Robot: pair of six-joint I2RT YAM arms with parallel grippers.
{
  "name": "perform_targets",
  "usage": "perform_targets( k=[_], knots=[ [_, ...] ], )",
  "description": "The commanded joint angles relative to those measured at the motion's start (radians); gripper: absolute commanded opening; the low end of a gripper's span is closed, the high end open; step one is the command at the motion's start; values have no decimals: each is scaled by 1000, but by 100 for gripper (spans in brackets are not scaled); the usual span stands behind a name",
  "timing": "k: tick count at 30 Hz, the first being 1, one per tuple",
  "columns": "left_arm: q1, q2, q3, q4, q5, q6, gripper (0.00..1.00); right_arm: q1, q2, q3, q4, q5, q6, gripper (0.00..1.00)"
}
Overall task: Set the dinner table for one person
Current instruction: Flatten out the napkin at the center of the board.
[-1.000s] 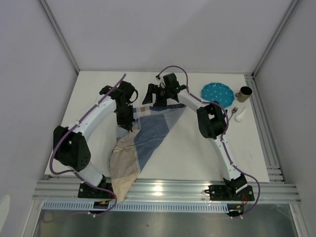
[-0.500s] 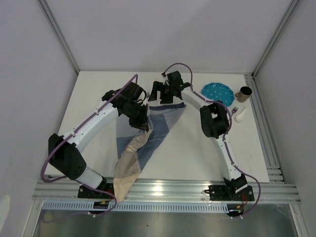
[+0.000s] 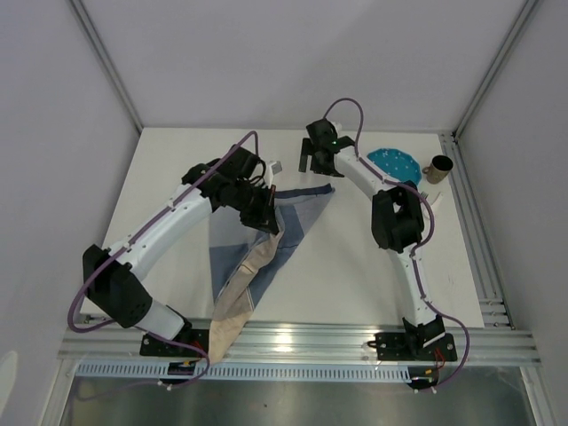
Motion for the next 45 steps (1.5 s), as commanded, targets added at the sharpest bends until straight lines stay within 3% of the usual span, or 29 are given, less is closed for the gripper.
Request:
perform_targets(
  k=[1,7,16,19,20,21,22,23,25,26,34,37,38,41,45],
  knots=[
    [-8,-59,43,37,42,33,0,-2,-94,-52,-102,200,27,100],
    [-10,-62,23,48,52,30,0,-23,-149,-249,-26,110,50,100],
    [-10,-93,-7,62,55,29,0,-60,-158,-352,7,56,111,100],
    [-10,-96,-15,62,55,27,0,-62,-174,-395,54,22,113,93],
    [-10,-98,-15,63,53,27,0,-63,-177,-398,69,17,114,87],
    [-10,-98,-15,63,53,27,0,-65,-180,-405,77,7,113,69],
    [-10,-99,-13,62,53,27,0,-65,-183,-405,83,5,113,59],
    [-10,-99,-15,60,52,28,0,-65,-183,-403,92,3,111,38],
    [-10,-104,-13,62,50,27,0,-66,-183,-400,109,-9,107,19],
    [-10,-104,-13,60,48,25,0,-68,-183,-397,115,-15,108,0],
    [-10,-104,34,28,-14,32,0,-74,-180,-343,145,-55,107,0],
    [-10,-90,117,-42,-173,54,0,-75,-215,-316,169,-47,84,0],
    [-10,-90,201,-59,-327,53,0,-76,-223,-272,169,-40,73,0],
    [-10,-73,346,-113,-572,62,0,-83,-255,-143,152,-5,22,0],
    [-10,-91,431,-122,-733,87,0,-88,-284,34,96,96,-65,0]
  ],
)
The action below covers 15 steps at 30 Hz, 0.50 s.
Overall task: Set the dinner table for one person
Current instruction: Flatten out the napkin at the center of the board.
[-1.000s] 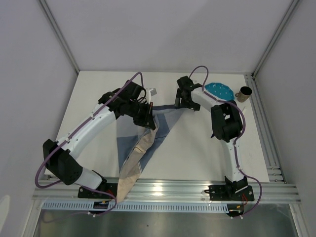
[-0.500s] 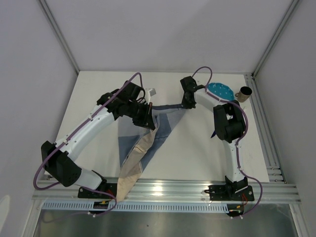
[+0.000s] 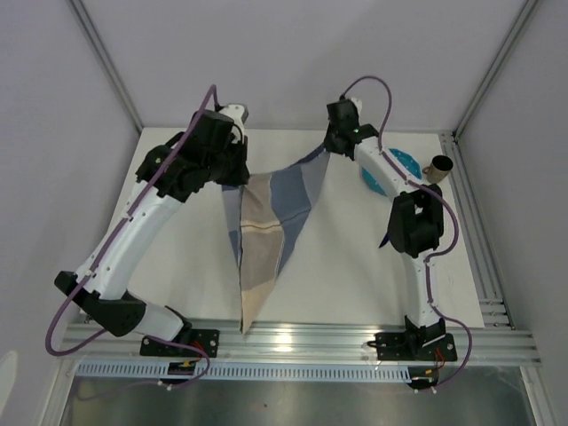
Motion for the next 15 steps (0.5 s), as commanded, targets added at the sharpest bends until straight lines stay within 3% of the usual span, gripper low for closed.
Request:
perform_targets(
  k=[1,9,15],
  knots=[
    [-6,-42,99,-26,-275,49,0,-14,-136,182,-25,139,-119,0],
    [-8,-240,68,75,-341,281,0,-28,-326,164,-32,310,-168,0],
    [-8,-385,-6,172,-614,406,0,0,-539,-10,37,408,-200,0]
  ],
)
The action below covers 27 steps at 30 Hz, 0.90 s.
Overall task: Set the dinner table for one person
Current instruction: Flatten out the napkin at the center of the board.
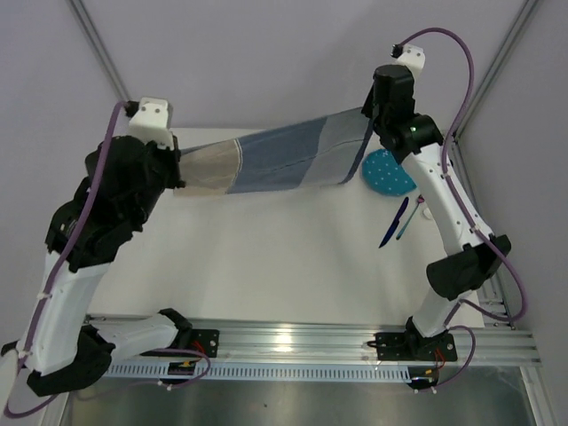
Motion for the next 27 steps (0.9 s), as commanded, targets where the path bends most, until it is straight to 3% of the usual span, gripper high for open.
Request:
perform_targets(
  k=[1,5,9,16,21,23,27],
  knots=[
    [-3,-83,-57,107,-228,147,0,27,-121,-88,55,113,-51,0],
    [-3,-133,-187,154,-265,187,0,46,-184,-144,31,106,-54,0],
    [-3,-146,-213,152,-234,171,0,101,-221,-161,0,135,-75,0],
    [8,-134,-339,246,-195,177,0,142,-330,-292,129,142,-115,0],
    [118,9,-433,482,-106,145,0,107,-153,-250,212,137,-158,0],
    [156,107,-398,512,-24,100,0,92,-59,-108,197,97,-158,0],
    [205,268,-323,702,-41,135,0,81,163,77,262,67,-232,0]
  ],
)
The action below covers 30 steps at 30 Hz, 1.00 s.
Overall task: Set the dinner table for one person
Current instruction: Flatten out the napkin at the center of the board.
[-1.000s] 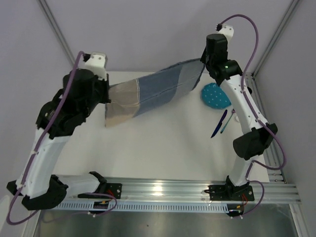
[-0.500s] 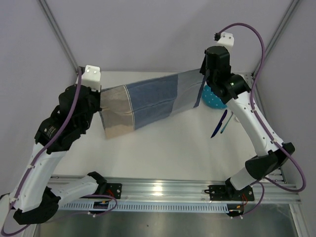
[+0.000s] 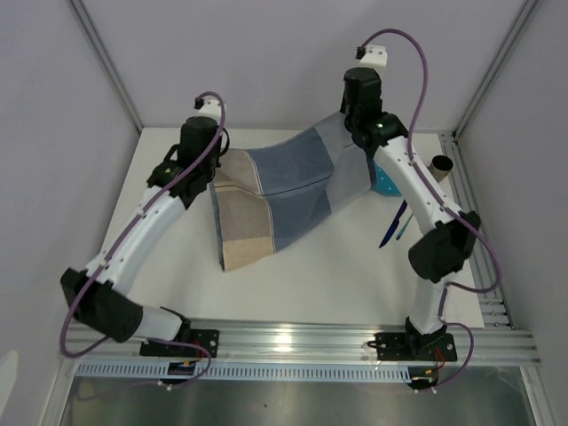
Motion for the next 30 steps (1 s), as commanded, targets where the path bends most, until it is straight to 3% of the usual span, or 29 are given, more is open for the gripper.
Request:
perform_targets(
  k=[1,5,11,13,18,21,22,26,29,30],
  knots=[
    [46,104,142,216,41,-2,0,-21,145,171,90,-26,-69,0],
    [81,187,292,301,136,59,0,-35,217,348,108,-83,-113,0],
    [129,225,495,254,257,85,0,-39,130,313,206,-74,-210,0],
    [155,206,497,232,381,71,0,-39,84,220,266,-63,-247,0],
    [161,132,440,130,481,103,0,-39,-143,-92,481,-115,-299,0],
    [147,9,275,63,476,50,0,-35,-241,-236,333,-144,-183,0],
    [141,-43,133,74,419,22,0,-32,-278,-300,311,-144,-144,0],
    [130,-302,-306,-30,380,-249,0,11,-508,-781,266,-114,67,0],
    [95,-506,-415,-139,366,-370,0,68,-649,-926,89,-156,248,0],
    [90,-610,-524,-147,387,-386,0,89,-709,-1008,67,-155,282,0]
  ],
)
